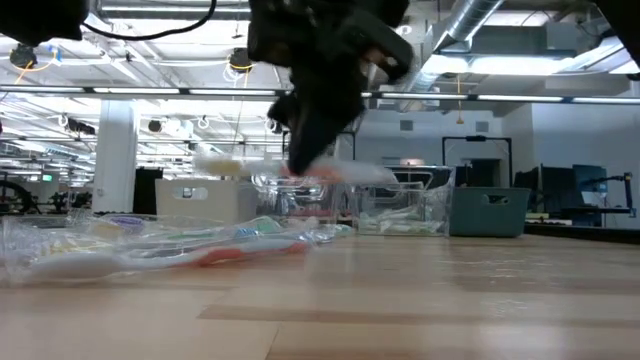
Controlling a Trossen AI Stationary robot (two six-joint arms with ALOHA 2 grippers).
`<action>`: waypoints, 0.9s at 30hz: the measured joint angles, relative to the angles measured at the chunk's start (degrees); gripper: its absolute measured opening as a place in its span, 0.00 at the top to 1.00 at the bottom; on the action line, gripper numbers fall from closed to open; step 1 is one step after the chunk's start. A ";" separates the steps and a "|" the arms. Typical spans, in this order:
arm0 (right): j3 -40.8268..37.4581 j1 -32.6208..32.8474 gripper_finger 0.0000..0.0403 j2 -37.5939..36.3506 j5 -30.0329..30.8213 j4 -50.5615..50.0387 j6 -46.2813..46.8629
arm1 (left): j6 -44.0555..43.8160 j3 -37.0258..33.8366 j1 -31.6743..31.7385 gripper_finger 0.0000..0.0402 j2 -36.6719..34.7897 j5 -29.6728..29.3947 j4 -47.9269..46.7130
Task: Pick & Place Toothbrushes
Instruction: Put the orange toothbrush into the left transparent bin
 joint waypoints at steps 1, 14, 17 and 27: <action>1.16 -0.73 1.00 -0.18 -0.01 -0.81 0.52 | -0.01 0.00 -0.17 0.73 0.00 -0.01 0.03; 11.02 -6.69 1.00 -2.41 -0.07 -3.94 0.82 | 0.09 0.00 -5.25 0.73 0.00 -0.31 0.54; 11.09 -6.96 1.00 -2.43 4.40 -4.18 -9.46 | 0.50 0.00 -6.95 0.73 0.00 -2.33 0.53; 11.09 -12.85 0.98 -2.43 21.85 2.95 -57.31 | 1.49 0.00 -8.23 0.73 0.00 -5.53 0.80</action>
